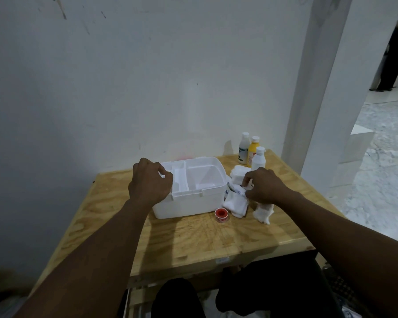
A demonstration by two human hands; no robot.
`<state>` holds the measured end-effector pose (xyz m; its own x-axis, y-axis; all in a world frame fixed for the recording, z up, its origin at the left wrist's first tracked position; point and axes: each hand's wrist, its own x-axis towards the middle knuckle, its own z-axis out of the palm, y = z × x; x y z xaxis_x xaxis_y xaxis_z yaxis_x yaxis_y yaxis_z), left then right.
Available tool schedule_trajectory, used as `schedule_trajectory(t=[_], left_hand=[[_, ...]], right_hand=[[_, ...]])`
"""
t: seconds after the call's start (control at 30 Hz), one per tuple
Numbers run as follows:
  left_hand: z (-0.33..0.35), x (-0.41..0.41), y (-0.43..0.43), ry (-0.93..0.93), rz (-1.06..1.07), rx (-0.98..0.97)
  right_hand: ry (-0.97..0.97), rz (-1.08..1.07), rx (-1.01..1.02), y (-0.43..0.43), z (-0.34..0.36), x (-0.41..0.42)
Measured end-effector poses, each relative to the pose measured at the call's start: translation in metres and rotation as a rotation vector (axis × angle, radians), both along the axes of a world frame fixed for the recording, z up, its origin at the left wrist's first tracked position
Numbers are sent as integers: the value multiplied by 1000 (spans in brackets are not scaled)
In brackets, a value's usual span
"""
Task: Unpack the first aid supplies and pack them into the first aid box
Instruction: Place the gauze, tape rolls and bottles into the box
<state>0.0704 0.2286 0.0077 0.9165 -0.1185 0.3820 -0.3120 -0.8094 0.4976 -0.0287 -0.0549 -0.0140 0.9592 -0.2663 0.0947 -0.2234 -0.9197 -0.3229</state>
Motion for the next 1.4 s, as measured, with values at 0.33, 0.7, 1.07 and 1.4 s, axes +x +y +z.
schedule_trajectory(t=[0.33,0.7,1.07,1.4], left_hand=[[1,-3,0,3,-1,12],[2,-3,-1,5,4,18],[1,-3,-1,2,11,22],[0,-2,0,-10,8,15]], right_hand=[[130,221,131,21,9,-7],[-20,-205,214,-10,-14,3],[78,-146,8,0,-19,4],[85,-187,-84,6,-14,0]])
